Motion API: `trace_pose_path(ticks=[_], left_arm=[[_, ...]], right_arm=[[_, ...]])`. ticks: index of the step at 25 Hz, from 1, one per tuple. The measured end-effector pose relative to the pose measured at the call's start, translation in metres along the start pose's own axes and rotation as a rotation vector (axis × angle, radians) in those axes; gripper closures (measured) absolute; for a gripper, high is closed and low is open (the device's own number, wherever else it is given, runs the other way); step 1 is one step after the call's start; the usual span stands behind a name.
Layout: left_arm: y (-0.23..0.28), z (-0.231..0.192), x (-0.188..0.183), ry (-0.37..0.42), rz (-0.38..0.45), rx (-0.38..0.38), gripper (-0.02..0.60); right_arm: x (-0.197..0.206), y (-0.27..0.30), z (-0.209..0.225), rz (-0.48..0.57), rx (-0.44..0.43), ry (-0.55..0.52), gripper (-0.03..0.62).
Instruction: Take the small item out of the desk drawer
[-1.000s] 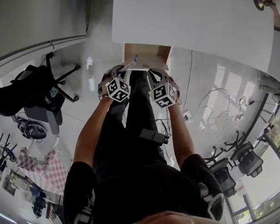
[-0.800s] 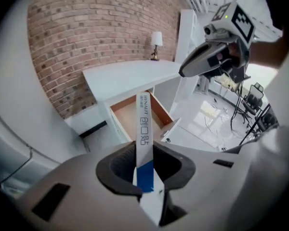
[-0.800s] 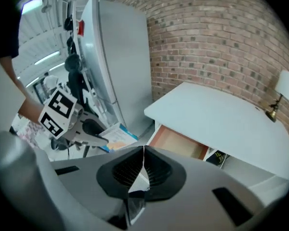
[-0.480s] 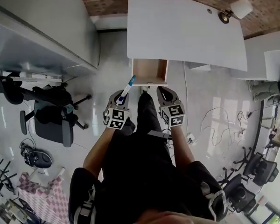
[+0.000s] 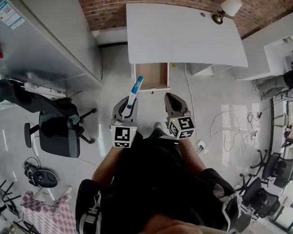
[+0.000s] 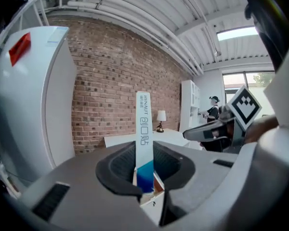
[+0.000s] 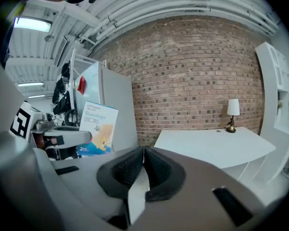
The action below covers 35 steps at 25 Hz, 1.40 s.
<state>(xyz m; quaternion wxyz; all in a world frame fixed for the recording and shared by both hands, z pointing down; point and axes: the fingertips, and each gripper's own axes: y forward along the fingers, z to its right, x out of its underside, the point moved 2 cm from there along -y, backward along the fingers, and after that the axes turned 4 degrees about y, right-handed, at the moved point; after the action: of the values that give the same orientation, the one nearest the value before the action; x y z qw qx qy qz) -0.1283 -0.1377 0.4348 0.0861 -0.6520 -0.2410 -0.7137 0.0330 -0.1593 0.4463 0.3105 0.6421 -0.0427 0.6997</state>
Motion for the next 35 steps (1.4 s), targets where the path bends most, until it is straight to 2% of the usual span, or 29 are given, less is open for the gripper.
trace_pose_path(ticks=[6,14,21,35], left_arm=[[-0.02,0.026,-0.035,-0.019,0.056,-0.058,0.499],[-0.028,0.069,-0.061,-0.023,0.091,-0.114,0.499],[-0.02,0.105,-0.062,-0.015,0.089,-0.119,0.499],[-0.005,0.127,-0.06,-0.027,0.07,-0.115,0.499]], right_arm=[[-0.018,-0.031,0.007,0.07,-0.033,-0.001,0.566],[-0.033,-0.07,0.027,0.133,-0.066,-0.005,0.566],[-0.028,-0.097,0.05,0.145,-0.082,0.006,0.566],[-0.031,-0.106,0.068,0.156,-0.094,-0.008,0.566]])
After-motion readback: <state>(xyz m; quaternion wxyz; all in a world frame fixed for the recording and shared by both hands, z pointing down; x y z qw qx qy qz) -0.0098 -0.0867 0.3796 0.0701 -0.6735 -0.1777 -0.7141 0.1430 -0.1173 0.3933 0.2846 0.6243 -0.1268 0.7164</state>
